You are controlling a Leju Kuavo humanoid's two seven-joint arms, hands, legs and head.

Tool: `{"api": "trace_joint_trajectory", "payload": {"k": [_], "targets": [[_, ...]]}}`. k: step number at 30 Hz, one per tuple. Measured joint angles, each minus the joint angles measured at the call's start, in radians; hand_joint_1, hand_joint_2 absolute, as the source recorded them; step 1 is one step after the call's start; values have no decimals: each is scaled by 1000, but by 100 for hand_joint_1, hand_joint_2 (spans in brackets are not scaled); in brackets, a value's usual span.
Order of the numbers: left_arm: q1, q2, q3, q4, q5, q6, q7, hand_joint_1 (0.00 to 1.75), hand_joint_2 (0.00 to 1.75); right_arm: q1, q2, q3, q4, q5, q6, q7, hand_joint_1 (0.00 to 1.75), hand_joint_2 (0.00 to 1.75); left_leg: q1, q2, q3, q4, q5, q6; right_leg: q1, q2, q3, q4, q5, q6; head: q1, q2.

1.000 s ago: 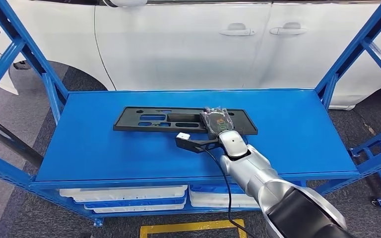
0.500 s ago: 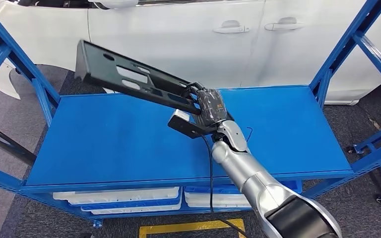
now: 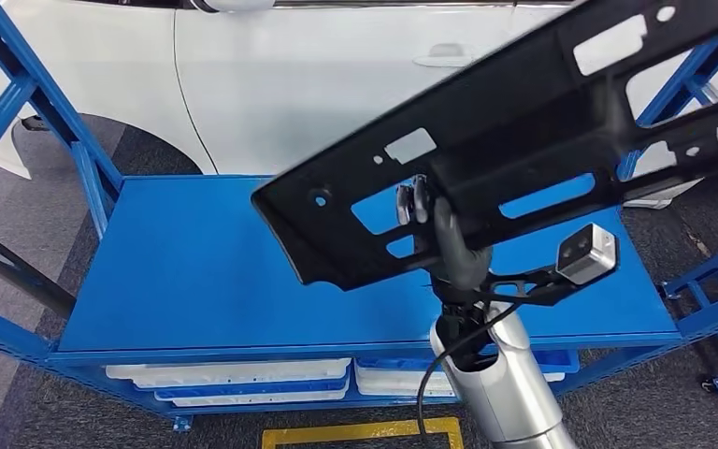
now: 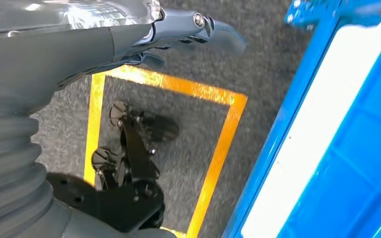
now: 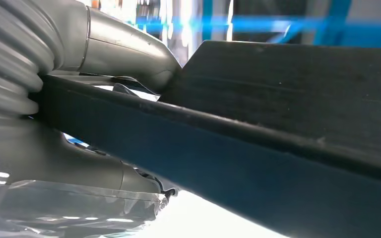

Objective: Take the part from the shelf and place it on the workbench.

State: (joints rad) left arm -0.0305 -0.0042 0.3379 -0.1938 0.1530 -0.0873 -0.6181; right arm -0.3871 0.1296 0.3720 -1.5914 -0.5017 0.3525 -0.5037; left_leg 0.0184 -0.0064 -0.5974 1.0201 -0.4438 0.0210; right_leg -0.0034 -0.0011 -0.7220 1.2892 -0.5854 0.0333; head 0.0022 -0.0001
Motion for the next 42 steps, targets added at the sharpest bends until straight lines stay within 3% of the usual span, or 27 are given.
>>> {"api": "trace_joint_trajectory", "payload": {"k": [1, 2, 4, 6, 8, 10, 11, 13, 15, 16, 17, 18, 20, 22, 25, 26, 28, 30, 31, 32, 33, 36, 37, 38, 40, 41, 42], "targets": [[1, 0, 6, 0, 2, -6, -1, 0, 175, 16, -11, 2, -24, -11, 27, 3, 175, 175, 0, 0, 0, 0, 0, 0, -2, 0, -15, 25, 0, 1, 0, 0], [2, 0, 11, 0, 3, -8, -2, 0, 175, 30, -21, 5, -48, -13, 50, 6, 175, 175, 0, 0, 1, 0, -1, 0, -3, 0, -9, 7, 21, 1, 0, 0], [3, -1, 18, 0, 1, -1, -2, 0, 175, 48, -39, 16, -97, -1, 92, 5, 175, 175, 0, -1, 4, 0, -1, -2, -3, 0, 57, -130, 91, -6, 0, 0], [3, -3, 23, 0, -4, 12, 5, 0, 175, 57, -56, 31, -139, 17, 127, 2, 175, 175, -2, -1, 6, 1, -1, -9, 3, 0, 116, -250, 137, -16, 0, 0], [3, -3, 30, 0, -5, 22, 15, 0, 175, 63, -72, 48, -165, 31, 144, -3, 175, 175, -4, -1, 7, -1, 2, -19, 8, 1, 127, -275, 145, -23, -1, 0], [3, -3, 37, 0, -5, 30, 21, 0, 175, 64, -84, 64, -178, 40, 147, -10, 175, 175, -5, -1, 6, -3, -1, -30, 5, -1, 127, -284, 154, -35, -1, 0], [3, -3, 39, 0, -6, 31, 22, 0, 175, 62, -88, 71, -181, 45, 147, -12, 175, 175, -5, -1, 0, 12, -18, -33, 2, -3, 127, -292, 161, -43, -2, 0], [3, -3, 43, 0, -8, 34, 25, 0, 175, 59, -93, 86, -185, 50, 147, -14, 175, 175, -4, 0, -35, 105, -89, -38, -2, -7, 123, -302, 173, -55, -5, 0], [3, -3, 45, 0, -9, 35, 26, 0, 175, 58, -97, 97, -185, 53, 147, -14, 175, 175, -2, 0, -80, 237, -158, -42, 1, -9, 112, -301, 180, -58, -7, 0], [4, -3, 46, 0, -9, 36, 26, 0, 175, 59, -100, 102, -185, 55, 146, -14, 175, 175, -2, 0, -87, 271, -172, -43, 2, -9, 105, -298, 184, -58, -7, 0], [3, -3, 47, 0, -9, 37, 26, 0, 175, 59, -103, 105, -185, 56, 146, -14, 175, 175, -2, 1, -74, 267, -168, -44, 3, -9, 98, -295, 188, -57, -7, 0], [3, -3, 49, 0, -9, 39, 27, 0, 175, 59, -105, 109, -186, 57, 144, -14, 175, 175, -2, 1, -39, 221, -147, -43, 3, -9, 90, -292, 193, -55, -7, 0], [0, -2, 52, 0, -10, 43, 30, 0, 175, 58, -108, 115, -190, 59, 143, -16, 175, 175, -4, 1, 54, 76, -100, -38, 5, -9, 78, -282, 200, -48, -7, 0], [-3, -1, 55, 0, -12, 50, 35, 0, 175, 57, -110, 122, -200, 62, 143, -17, 175, 175, -8, -1, 97, -5, -80, -29, 6, -9, 70, -276, 209, -37, -6, 0], [-3, -1, 59, 0, -14, 64, 51, 0, 175, 56, -110, 131, -214, 62, 146, -20, 175, 175, -9, -1, 89, -11, -62, -13, 3, -8, 66, -276, 222, -19, -5, 0], [-3, -1, 60, 0, -16, 69, 57, 0, 175, 56, -110, 132, -218, 62, 148, -22, 175, 175, -8, 1, 84, -13, -53, -7, 2, -6, 60, -265, 208, -13, -4, 0], [-4, -1, 61, 0, -22, 76, 70, 0, 175, 57, -110, 133, -224, 60, 154, -27, 175, 175, -5, 5, 66, -15, -32, 3, -3, -2, 28, -182, 129, -2, -2, 0], [-3, -1, 61, 0, -27, 81, 78, 0, 175, 61, -112, 134, -226, 58, 160, -32, 175, 175, -5, 6, 40, -14, -13, 7, -7, -2, -14, -43, 38, 7, 0, 0], [-3, -1, 61, 0, -28, 83, 79, 0, 175, 64, -113, 135, -226, 57, 161, -34, 175, 175, -6, 6, 26, -12, -4, 6, -8, -2, -21, 6, 18, 10, 0, 0], [-2, -1, 61, 0, -29, 84, 80, 0, 175, 66, -114, 135, -226, 56, 162, -36, 175, 175, -6, 6, 13, -10, 5, 5, -9, -2, -11, 22, 19, 11, 0, 0], [-2, -1, 61, 0, -29, 84, 81, 0, 175, 68, -116, 136, -226, 55, 162, -36, 175, 175, -6, 6, 0, -8, 12, 3, -10, -2, 20, -4, 35, 9, 0, 0], [-2, -1, 61, 0, -29, 85, 83, 0, 175, 69, -117, 137, -228, 55, 163, -38, 175, 175, -7, 4, -26, -4, 34, -7, -6, -1, 177, -213, 77, -5, -2, 0], [-1, -2, 61, 0, -30, 85, 83, 0, 175, 69, -117, 138, -230, 55, 164, -42, 175, 175, -7, 3, -28, -5, 42, -12, -3, 0, 208, -261, 78, -12, -1, 0], [-1, -2, 61, 0, -30, 86, 83, 0, 175, 70, -117, 138, -231, 56, 168, -47, 175, 175, -6, 3, -30, -7, 49, -19, 1, 1, 221, -287, 76, -18, 0, 0], [2, -2, 61, 0, -30, 90, 83, 0, 175, 75, -118, 139, -231, 62, 177, -58, 175, 175, -4, 3, -31, -11, 61, -31, 3, 0, 214, -296, 91, -32, 4, 0], [3, -2, 62, 0, -30, 93, 83, 0, 175, 79, -118, 140, -231, 66, 183, -64, 175, 175, -3, 3, -37, -6, 52, -35, 2, -2, 209, -301, 101, -40, 5, 0], [6, -3, 63, 0, -30, 97, 82, 0, 175, 82, -119, 141, -230, 71, 189, -69, 175, 175, -3, 3, -46, 15, 25, -38, 1, -4, 200, -305, 113, -48, 4, 0]]}}
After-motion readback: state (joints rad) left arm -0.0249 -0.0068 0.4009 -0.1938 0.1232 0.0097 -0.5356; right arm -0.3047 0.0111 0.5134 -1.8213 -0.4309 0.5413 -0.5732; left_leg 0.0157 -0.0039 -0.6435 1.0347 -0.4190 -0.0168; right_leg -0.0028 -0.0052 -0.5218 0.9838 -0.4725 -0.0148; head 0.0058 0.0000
